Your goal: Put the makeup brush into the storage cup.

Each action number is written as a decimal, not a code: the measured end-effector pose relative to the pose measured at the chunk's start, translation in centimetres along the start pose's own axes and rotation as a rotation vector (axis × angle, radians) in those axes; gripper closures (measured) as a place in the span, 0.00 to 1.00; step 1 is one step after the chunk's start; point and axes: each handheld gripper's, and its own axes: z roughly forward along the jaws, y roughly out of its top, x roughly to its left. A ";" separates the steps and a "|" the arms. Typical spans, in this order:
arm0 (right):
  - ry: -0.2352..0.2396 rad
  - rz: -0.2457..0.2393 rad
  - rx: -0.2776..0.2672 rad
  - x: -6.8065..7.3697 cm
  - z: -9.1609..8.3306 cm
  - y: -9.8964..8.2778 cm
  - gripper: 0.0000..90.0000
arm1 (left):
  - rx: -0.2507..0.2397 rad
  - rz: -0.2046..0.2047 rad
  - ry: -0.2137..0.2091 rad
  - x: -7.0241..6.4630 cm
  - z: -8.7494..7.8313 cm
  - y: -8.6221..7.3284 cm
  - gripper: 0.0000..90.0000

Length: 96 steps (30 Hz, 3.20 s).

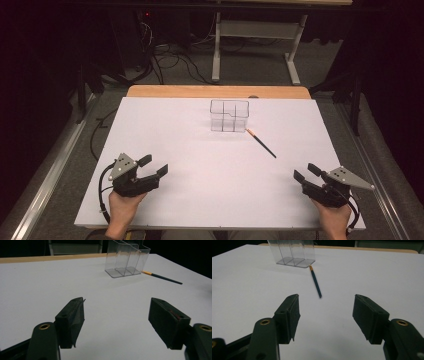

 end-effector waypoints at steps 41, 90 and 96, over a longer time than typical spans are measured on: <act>0.012 -0.016 0.007 0.3 0.3 0.2 0.45 | 0.006 0.000 -0.002 -0.2 0.0 -0.1 0.33; 0.091 -0.077 0.013 2.1 2.7 3.9 0.44 | 0.012 0.000 -0.012 -0.4 0.1 -0.2 0.33; 0.094 -0.069 0.015 2.1 3.1 4.1 0.44 | 0.011 0.001 -0.013 -0.4 0.2 -0.2 0.33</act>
